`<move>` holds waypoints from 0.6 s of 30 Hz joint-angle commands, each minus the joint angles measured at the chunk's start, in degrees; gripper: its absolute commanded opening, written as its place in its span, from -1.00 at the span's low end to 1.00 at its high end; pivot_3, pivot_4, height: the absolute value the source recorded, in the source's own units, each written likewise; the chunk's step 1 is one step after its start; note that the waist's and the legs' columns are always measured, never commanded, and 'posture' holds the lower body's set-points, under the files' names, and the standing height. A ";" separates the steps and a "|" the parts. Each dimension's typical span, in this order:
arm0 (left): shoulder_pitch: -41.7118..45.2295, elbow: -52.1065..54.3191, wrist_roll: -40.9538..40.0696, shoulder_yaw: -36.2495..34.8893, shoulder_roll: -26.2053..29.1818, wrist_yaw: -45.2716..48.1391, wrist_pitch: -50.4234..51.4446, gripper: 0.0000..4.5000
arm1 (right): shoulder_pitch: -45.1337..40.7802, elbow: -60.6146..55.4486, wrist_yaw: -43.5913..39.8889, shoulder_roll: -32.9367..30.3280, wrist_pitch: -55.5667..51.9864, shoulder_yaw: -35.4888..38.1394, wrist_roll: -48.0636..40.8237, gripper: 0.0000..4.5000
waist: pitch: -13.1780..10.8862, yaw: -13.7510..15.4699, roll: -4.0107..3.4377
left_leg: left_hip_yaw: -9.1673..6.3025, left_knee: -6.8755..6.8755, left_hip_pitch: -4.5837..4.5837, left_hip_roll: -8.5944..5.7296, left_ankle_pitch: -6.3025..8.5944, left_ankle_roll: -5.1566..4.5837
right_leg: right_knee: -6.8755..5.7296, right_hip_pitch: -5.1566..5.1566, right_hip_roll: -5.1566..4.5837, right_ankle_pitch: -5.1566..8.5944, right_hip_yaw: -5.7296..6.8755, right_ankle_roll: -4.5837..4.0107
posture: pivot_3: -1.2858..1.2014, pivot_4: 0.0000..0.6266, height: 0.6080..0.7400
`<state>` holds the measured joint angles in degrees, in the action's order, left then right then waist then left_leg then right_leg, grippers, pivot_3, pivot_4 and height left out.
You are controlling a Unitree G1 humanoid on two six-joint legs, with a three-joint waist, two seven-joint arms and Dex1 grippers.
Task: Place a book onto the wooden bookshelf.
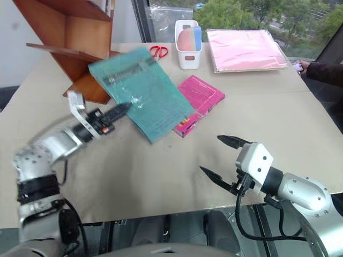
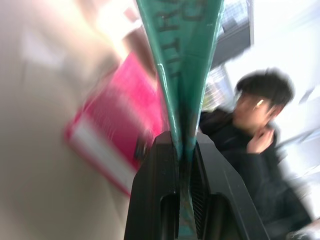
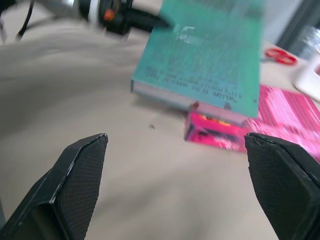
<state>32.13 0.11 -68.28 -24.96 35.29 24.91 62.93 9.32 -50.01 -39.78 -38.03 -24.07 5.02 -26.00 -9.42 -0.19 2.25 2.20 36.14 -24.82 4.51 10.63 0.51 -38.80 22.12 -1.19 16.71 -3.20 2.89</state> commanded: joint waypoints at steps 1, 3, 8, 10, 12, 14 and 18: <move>9.58 13.49 3.68 7.29 7.76 10.67 -3.55 -1.00 | -1.58 -0.33 -0.48 0.02 1.70 -0.02 -0.71 1.00 | -0.10 0.40 0.17 | 0.00 0.03 -0.03 -0.03 0.00 0.00 | 0.00 0.01 -0.04 0.03 0.02 -0.04 | 0.03 -0.52 1.00; 12.61 16.90 17.87 16.08 14.53 18.68 -15.22 -1.00 | -3.52 0.86 -0.61 0.18 1.84 -0.27 -0.91 1.00 | -0.07 0.31 0.12 | 0.11 -0.03 -0.06 -0.08 0.05 -0.06 | 0.20 -0.02 -0.11 0.02 -0.04 -0.05 | 0.03 -0.52 1.00; 24.75 -0.38 61.03 34.98 27.30 29.77 -62.28 -1.00 | -12.16 7.89 -0.92 1.70 2.12 -2.77 -0.42 1.00 | 0.08 -0.36 -0.52 | 0.41 -0.63 0.23 -0.21 0.03 -0.09 | 0.48 -0.02 -0.11 -0.01 -0.36 0.02 | 0.03 -0.52 1.00; 32.19 -10.64 68.21 37.37 29.59 33.29 -73.82 -1.00 | -13.33 8.98 -1.12 2.27 2.44 -3.61 -0.17 1.00 | -0.05 -0.35 -0.35 | 0.28 -0.67 0.08 -0.14 0.01 -0.09 | 0.41 0.18 0.11 -0.01 -0.39 -0.01 | 0.03 -0.52 1.00; 39.13 -21.00 74.21 39.48 32.28 36.88 -81.78 -1.00 | -13.94 9.84 -1.41 2.73 3.01 -4.41 0.31 1.00 | -0.07 -0.47 -0.31 | 0.33 -0.71 -0.22 -0.07 0.02 -0.09 | 0.43 0.53 0.20 -0.01 -0.48 -0.01 | 0.03 -0.52 1.00; 43.88 -29.64 78.75 40.67 34.12 38.87 -86.94 -1.00 | -14.31 10.67 -1.63 3.15 3.86 -5.03 0.77 1.00 | -0.05 -0.53 -0.35 | 0.43 -0.67 -0.61 -0.07 0.03 -0.10 | 0.50 0.88 0.18 -0.01 -0.55 0.03 | 0.03 -0.52 1.00; 49.50 -42.46 89.06 43.32 35.42 36.23 -94.16 -1.00 | -15.15 11.22 -1.45 3.96 4.36 -5.94 1.10 1.00 | -0.06 -0.30 -0.34 | 0.51 -0.63 -1.25 -0.08 -0.04 0.03 | 0.64 1.44 0.11 0.01 -0.53 0.09 | 0.03 -0.52 1.00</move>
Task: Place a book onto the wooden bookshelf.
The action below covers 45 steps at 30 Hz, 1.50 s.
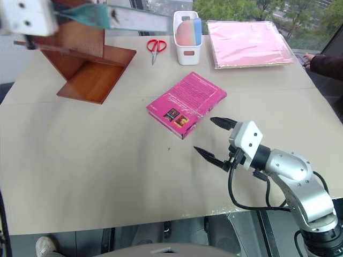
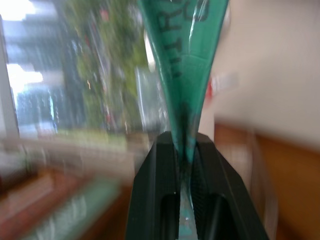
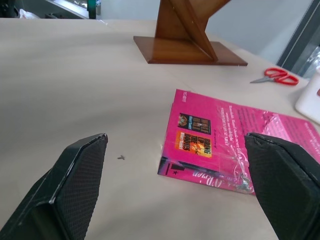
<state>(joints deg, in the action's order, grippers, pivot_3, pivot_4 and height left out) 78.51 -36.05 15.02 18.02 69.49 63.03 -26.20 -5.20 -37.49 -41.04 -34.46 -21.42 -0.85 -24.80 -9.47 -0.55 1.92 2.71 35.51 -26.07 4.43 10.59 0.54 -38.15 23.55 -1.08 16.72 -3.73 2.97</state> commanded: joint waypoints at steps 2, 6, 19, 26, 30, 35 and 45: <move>4.54 -11.27 7.37 0.79 0.61 -0.96 -6.08 -1.00 | -0.82 -1.24 -0.28 0.46 1.84 -0.32 -0.01 1.00 | -0.07 0.23 0.12 | 0.00 -0.01 -0.04 0.02 0.00 0.00 | 0.00 0.03 0.00 0.00 0.04 0.01 | 0.03 -0.52 1.00; 9.09 -25.23 17.70 5.75 0.16 -9.05 -10.83 -1.00 | -3.74 1.27 0.11 1.22 2.86 -0.11 0.74 1.00 | -0.15 0.09 0.28 | -0.05 0.42 -0.20 0.06 0.14 -0.22 | -0.21 0.03 -0.01 0.00 0.13 0.03 | 0.03 -0.52 1.00; 12.84 -40.21 29.12 12.36 -2.52 -27.27 -12.12 -1.00 | -23.16 6.15 5.81 8.40 -1.59 0.32 -1.70 1.00 | -0.23 -1.82 0.30 | 0.07 0.95 0.34 0.21 0.13 -0.25 | -1.72 0.08 0.16 -0.01 -0.11 0.05 | 0.03 -0.52 1.00; 11.09 -40.94 25.26 8.57 -1.59 -24.39 -12.48 -0.29 | -25.05 4.62 6.99 8.84 -4.34 -0.23 -2.96 1.00 | -0.23 -1.83 0.30 | 0.08 1.10 0.31 0.22 0.10 -0.21 | -1.80 0.07 0.15 -0.03 -0.11 0.06 | 0.03 -0.52 1.00; 9.21 -40.38 22.46 5.54 1.23 -24.45 -14.63 0.48 | -25.12 5.26 6.30 8.45 -4.89 -0.39 -3.32 1.00 | -0.23 -1.82 0.31 | 0.07 1.10 0.21 0.23 0.10 -0.21 | -1.73 0.10 0.15 -0.03 -0.10 0.05 | 0.03 -0.52 1.00; 5.29 -38.38 16.81 0.01 5.21 -25.53 -24.30 0.48 | -24.96 6.66 4.87 7.95 -4.76 -0.11 -3.59 1.00 | -0.23 -1.59 0.32 | 0.09 1.10 0.13 0.22 0.10 -0.21 | -1.65 0.11 0.10 -0.02 -0.09 0.05 | 0.03 -0.52 1.00; -32.63 4.64 -35.30 -19.34 -2.24 -12.48 -27.10 0.48 | -20.90 13.67 1.65 3.69 -1.89 -0.73 1.95 1.00 | -0.13 -0.04 0.22 | 0.01 1.40 0.21 0.22 0.10 -0.20 | -1.90 -0.07 -0.03 -0.04 0.07 0.04 | 0.03 -0.52 1.00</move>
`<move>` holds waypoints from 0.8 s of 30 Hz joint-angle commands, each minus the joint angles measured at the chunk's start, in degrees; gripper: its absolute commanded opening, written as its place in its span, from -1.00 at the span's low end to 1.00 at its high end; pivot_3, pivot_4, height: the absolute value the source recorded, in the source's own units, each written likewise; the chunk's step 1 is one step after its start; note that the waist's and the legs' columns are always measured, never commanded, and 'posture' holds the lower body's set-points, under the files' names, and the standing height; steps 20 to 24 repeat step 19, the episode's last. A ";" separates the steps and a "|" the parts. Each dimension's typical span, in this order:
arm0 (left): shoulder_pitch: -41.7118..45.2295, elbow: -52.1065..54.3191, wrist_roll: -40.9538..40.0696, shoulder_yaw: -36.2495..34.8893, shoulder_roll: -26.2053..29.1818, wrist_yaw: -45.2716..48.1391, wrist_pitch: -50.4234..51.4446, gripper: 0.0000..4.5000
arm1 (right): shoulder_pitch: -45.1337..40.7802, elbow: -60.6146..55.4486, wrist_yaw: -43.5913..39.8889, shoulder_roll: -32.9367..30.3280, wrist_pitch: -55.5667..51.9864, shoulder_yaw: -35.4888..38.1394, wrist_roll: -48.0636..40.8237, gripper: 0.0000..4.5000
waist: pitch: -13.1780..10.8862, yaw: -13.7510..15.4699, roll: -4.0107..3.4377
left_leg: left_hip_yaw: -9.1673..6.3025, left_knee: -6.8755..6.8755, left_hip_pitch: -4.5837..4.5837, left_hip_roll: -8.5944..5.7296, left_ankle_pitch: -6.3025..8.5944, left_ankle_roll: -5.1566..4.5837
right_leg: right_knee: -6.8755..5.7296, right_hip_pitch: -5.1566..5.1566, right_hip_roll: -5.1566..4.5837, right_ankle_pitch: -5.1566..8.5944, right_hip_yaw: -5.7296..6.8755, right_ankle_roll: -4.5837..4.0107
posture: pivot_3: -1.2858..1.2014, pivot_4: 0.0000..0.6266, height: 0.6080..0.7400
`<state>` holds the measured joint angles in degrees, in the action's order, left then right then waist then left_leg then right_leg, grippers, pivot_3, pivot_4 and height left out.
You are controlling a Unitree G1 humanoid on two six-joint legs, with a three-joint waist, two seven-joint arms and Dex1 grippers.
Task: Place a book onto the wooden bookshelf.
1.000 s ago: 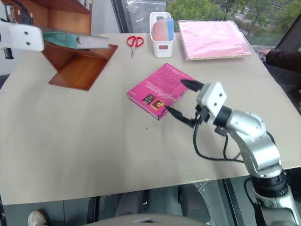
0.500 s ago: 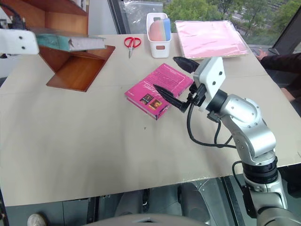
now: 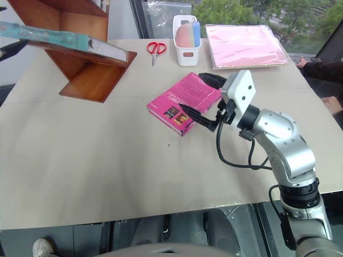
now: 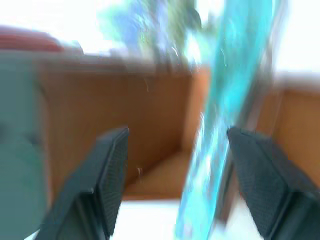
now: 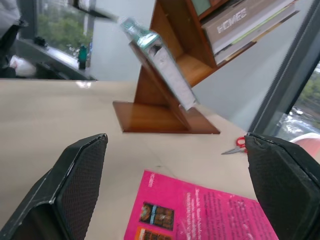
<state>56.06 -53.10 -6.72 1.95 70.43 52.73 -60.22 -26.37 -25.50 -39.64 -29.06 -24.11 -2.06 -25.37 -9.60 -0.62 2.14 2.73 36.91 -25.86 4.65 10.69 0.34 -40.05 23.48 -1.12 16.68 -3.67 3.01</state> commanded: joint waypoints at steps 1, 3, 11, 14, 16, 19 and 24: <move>-16.01 30.93 -16.10 -3.99 -5.75 -5.92 12.73 0.48 | 0.36 3.03 0.42 -2.21 0.57 0.32 3.49 1.00 | 0.01 0.01 -0.06 | 0.00 0.03 0.01 0.04 0.00 0.00 | 0.03 -0.02 0.00 -0.02 -0.03 0.00 | 0.03 -0.52 1.00; -27.26 47.93 -21.50 -3.94 -12.52 -17.16 28.81 0.48 | 0.44 5.46 1.33 -3.09 -0.09 0.45 5.30 1.00 | 0.02 0.03 -0.10 | -0.01 0.16 0.15 0.11 0.02 -0.03 | -0.01 -0.21 -0.13 -0.03 -0.04 0.03 | 0.03 -0.52 1.00; -55.49 64.78 -26.65 -8.17 -23.76 -28.09 57.91 0.96 | 14.78 0.49 -1.92 -9.92 -1.80 10.63 2.46 1.00 | 0.11 -0.88 -0.24 | -0.07 0.20 0.27 0.12 0.02 -0.03 | -0.12 -0.23 0.22 -0.04 -0.12 0.05 | 0.03 -0.52 1.00; -60.76 66.86 -28.53 -12.86 -23.21 -24.82 61.13 0.96 | 21.36 -2.01 -4.14 -12.83 -2.07 14.89 0.80 1.00 | 0.11 -0.83 -0.26 | -0.05 0.22 0.23 0.13 0.02 -0.03 | -0.08 -0.21 0.23 -0.04 -0.13 0.05 | 0.03 -0.52 1.00; -64.10 66.95 -28.37 -15.55 -23.01 -21.52 61.91 0.96 | 24.67 -3.27 -5.24 -14.34 -2.20 17.04 0.06 1.00 | 0.11 -0.84 -0.26 | -0.01 0.24 0.41 0.12 0.02 -0.03 | 0.05 -0.42 0.19 -0.05 -0.14 0.07 | 0.03 -0.52 1.00; -65.75 67.03 -28.49 -17.42 -23.22 -18.00 63.97 0.96 | 27.65 -3.89 -5.89 -15.57 -2.40 18.69 -0.36 1.00 | 0.11 -0.84 -0.25 | 0.12 0.16 1.19 0.08 0.05 -0.02 | 0.24 -1.20 0.10 0.07 -0.21 -0.10 | 0.03 -0.52 1.00; -65.75 67.03 -28.49 -17.42 -23.22 -18.00 63.97 0.96 | 27.65 -3.89 -5.89 -15.57 -2.40 18.69 -0.36 1.00 | 0.11 -0.84 -0.25 | 0.12 0.16 1.19 0.08 0.05 -0.02 | 0.24 -1.20 0.10 0.07 -0.21 -0.10 | 0.03 -0.52 1.00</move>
